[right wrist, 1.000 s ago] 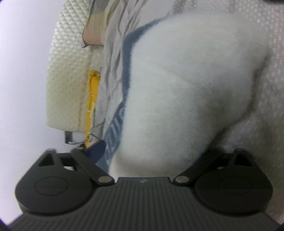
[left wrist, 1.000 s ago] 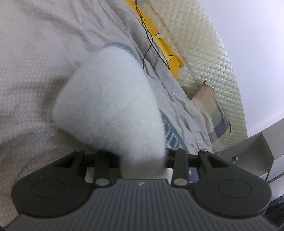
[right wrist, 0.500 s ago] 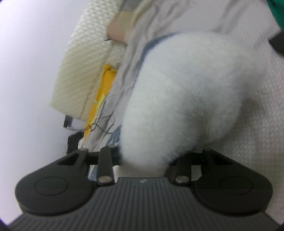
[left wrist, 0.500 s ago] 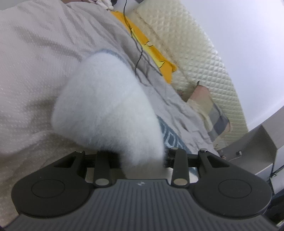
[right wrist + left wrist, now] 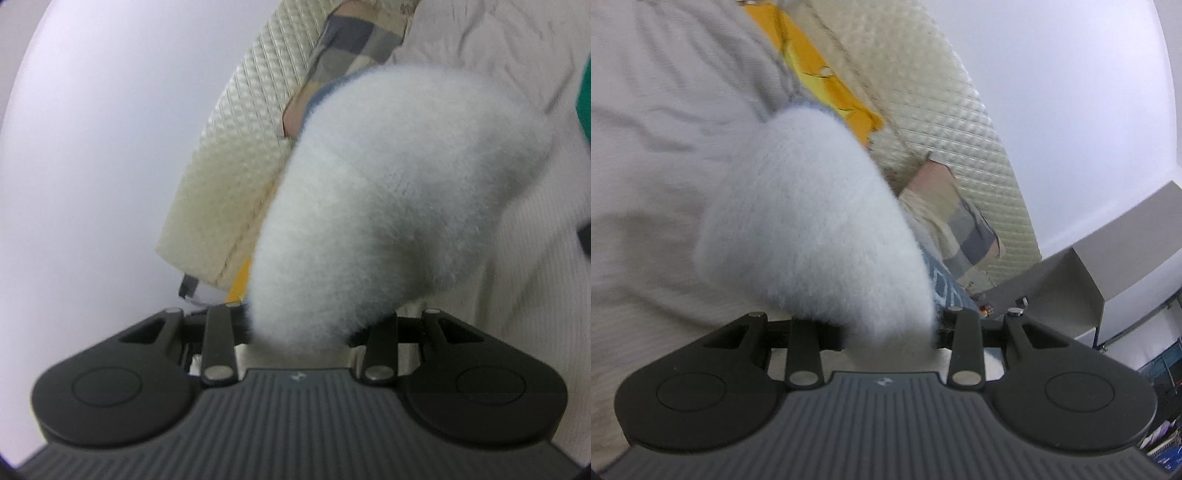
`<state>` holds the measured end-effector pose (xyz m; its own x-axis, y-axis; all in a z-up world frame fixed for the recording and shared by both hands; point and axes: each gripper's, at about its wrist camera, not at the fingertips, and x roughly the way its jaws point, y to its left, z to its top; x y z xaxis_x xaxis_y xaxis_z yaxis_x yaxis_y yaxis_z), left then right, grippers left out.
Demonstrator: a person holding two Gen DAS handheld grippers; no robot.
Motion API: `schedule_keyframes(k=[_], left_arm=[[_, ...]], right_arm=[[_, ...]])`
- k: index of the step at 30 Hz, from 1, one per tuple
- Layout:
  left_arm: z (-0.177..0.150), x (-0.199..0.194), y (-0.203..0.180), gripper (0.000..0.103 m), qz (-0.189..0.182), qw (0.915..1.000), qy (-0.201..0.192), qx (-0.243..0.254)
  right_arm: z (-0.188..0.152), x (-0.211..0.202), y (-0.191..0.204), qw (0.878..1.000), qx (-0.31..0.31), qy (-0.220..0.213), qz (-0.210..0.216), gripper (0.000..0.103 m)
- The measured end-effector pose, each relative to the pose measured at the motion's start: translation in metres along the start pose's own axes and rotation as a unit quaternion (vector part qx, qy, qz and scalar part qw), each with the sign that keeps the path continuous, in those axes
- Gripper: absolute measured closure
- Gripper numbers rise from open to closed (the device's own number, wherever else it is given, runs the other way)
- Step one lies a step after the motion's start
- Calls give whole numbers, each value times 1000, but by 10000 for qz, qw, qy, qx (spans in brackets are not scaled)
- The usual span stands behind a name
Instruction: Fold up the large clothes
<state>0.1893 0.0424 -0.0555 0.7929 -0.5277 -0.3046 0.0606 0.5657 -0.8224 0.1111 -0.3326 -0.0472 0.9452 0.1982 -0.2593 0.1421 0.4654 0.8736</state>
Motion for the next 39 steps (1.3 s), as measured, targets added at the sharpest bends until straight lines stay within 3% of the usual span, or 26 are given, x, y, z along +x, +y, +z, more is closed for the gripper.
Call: schedule_keyframes(k=[7,11,17,22,25,31,39], left_arm=[[19,94,-82,61,-128,9992,299,230],[12,160,-116,61,-247,9979,390,446],[-14,267,-142,61,-397,9964,594,450],[-43,354,-151,61,-495,9940,765,612],[-67,402,-144,61,-530,9915,903,771],[-102,460,-101,61,-165,9876,1260,923],[-124,458,-62,55,-346,9798,1349,1435]], right_arm=[[94,20,-9,9993,145,-321,109,60],[149,42,-24,9987,249,-432,40,60],[232,80,-53,9979,94,-627,-147,60],[276,116,-98,9960,73,-852,-270,60],[281,129,-131,9940,-33,-959,-521,60],[259,151,-198,9902,631,-828,-929,60],[218,144,-250,9870,1130,-561,-995,53]])
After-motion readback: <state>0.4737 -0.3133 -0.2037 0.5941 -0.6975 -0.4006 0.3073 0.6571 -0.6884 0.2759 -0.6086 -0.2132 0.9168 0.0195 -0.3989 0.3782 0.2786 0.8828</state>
